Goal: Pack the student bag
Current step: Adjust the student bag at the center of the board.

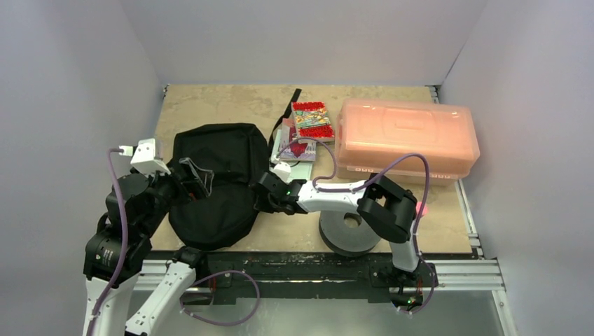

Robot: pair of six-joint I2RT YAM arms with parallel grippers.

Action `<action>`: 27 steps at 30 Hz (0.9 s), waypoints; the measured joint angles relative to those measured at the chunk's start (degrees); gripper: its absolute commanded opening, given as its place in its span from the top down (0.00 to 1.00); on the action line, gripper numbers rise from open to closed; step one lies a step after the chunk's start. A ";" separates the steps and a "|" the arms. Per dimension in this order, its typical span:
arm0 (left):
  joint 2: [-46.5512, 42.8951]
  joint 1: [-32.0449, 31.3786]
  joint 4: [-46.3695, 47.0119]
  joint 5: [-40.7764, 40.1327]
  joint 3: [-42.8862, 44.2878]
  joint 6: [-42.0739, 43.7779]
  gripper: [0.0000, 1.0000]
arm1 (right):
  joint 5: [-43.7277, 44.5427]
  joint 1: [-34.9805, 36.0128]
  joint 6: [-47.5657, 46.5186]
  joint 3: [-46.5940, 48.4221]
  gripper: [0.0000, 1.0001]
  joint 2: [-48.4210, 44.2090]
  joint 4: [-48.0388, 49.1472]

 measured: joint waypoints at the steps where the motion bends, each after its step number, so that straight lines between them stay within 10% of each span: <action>1: 0.02 0.00 -0.63 0.24 -0.22 -0.09 0.00 | 0.35 0.00 -1.77 0.63 1.00 0.39 -0.22; 7: 1.05 0.00 -3.69 1.73 -0.33 -0.28 0.00 | -0.04 -1.46 -28.94 10.45 1.00 -0.98 -1.46; 12: 2.64 0.00 -3.74 6.99 -3.39 -1.03 0.00 | -23.85 -14.16 -42.88 19.43 1.00 -5.51 -3.61; 19: 8.11 -1.66 3.06 21.90 -12.22 -2.10 0.00 | -43.28 -26.21 -46.69 21.73 1.00 -5.75 -3.13; 27: 27.82 -17.55 6.49 16.81 -5.55 -0.13 0.05 | -52.30 -24.28 -43.19 21.46 1.00 -4.57 0.09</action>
